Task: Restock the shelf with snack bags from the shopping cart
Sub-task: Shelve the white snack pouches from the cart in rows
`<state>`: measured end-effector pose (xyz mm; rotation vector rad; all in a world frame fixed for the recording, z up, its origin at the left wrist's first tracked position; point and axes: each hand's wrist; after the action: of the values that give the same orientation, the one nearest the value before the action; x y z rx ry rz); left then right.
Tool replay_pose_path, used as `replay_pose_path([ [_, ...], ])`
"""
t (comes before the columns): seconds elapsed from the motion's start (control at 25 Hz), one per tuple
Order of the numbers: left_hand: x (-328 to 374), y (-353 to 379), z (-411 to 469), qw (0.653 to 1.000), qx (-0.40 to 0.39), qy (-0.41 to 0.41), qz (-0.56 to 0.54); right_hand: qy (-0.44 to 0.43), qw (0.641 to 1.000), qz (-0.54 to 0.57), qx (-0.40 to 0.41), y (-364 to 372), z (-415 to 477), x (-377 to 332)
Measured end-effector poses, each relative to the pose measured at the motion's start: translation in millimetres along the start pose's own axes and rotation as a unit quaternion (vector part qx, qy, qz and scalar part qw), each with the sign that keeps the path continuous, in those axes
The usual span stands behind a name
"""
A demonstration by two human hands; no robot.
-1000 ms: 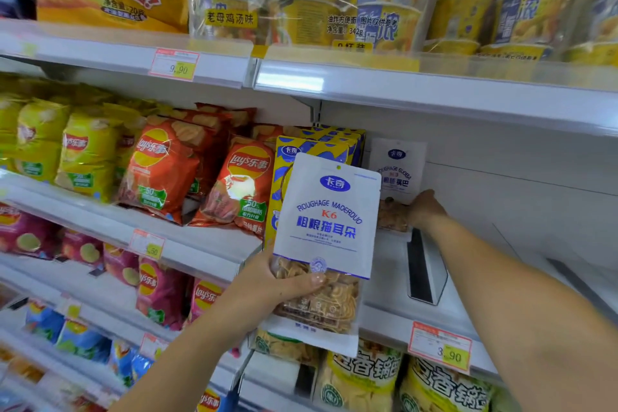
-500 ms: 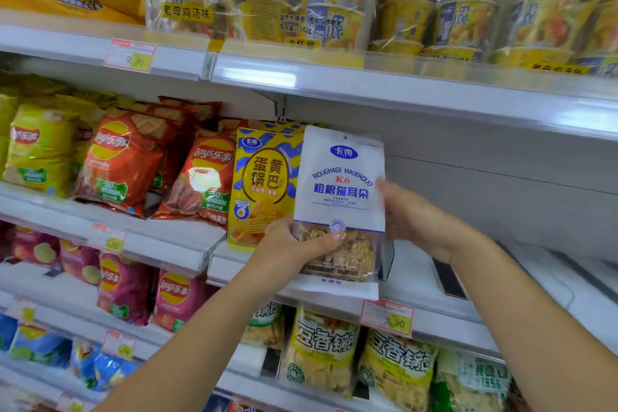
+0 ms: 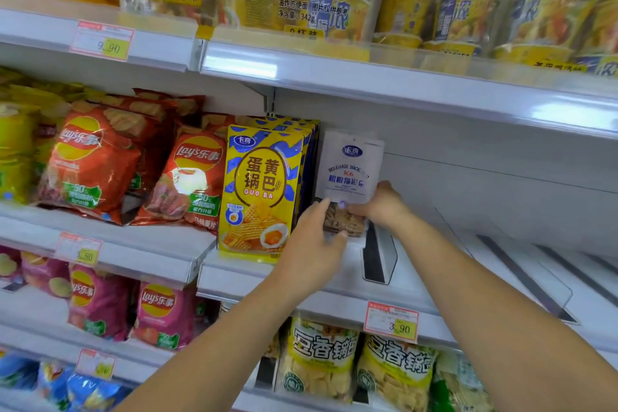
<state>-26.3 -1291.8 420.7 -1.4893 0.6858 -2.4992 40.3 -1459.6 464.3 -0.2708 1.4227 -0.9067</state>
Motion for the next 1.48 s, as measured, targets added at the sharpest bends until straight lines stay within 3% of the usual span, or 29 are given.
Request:
replay_pose_path([
  [0.04,2,0,3,1.0,-0.002,-0.014,-0.027,0.01,0.998,-0.015,0.067,1,-6,-3],
  [0.12,6,1,8,0.996,0.004,-0.038,-0.082,-0.075,0.982,-0.028,0.174,7,-25,-9],
  [0.2,7,4,17,0.99,0.019,-0.073,-0.116,-0.118,0.978,-0.148,0.09,21,-43,-13],
  [0.28,8,9,29,0.983,0.015,-0.112,-0.147,-0.093,0.967,-0.235,-0.021,39,-45,-12],
  [0.4,18,12,44,0.965,0.01,-0.156,-0.211,-0.054,0.967,-0.242,-0.058,49,-28,-10],
  [0.56,22,16,54,0.925,0.016,-0.193,-0.327,-0.042,0.979,-0.187,-0.072,52,-19,-5],
  [0.72,22,27,52,0.914,0.031,-0.242,-0.323,-0.045,0.986,-0.118,-0.108,41,-24,-1],
  [0.92,23,47,14,0.963,0.061,-0.094,-0.244,-0.116,0.982,0.146,-0.006,-37,-110,19],
  [1.04,50,78,-33,0.973,0.007,-0.01,-0.229,-0.073,0.961,0.262,0.049,-74,-174,59],
  [1.2,75,144,-96,0.966,-0.086,0.008,-0.245,0.001,0.96,0.272,0.072,-105,-241,139],
  [1.36,51,222,-157,0.958,-0.21,-0.039,-0.189,0.104,0.953,0.275,0.07,-115,-301,240],
  [1.48,14,281,-211,0.927,-0.326,-0.119,-0.14,0.214,0.905,0.366,0.047,-104,-353,327],
])
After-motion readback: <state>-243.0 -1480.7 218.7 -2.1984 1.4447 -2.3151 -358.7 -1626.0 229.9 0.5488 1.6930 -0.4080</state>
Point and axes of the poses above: each hand's wrist, its own z-axis towards the middle knuckle, its own y-axis out of the palm, x = y × z, and after that the axes turned 6 degrees about z, right-handed
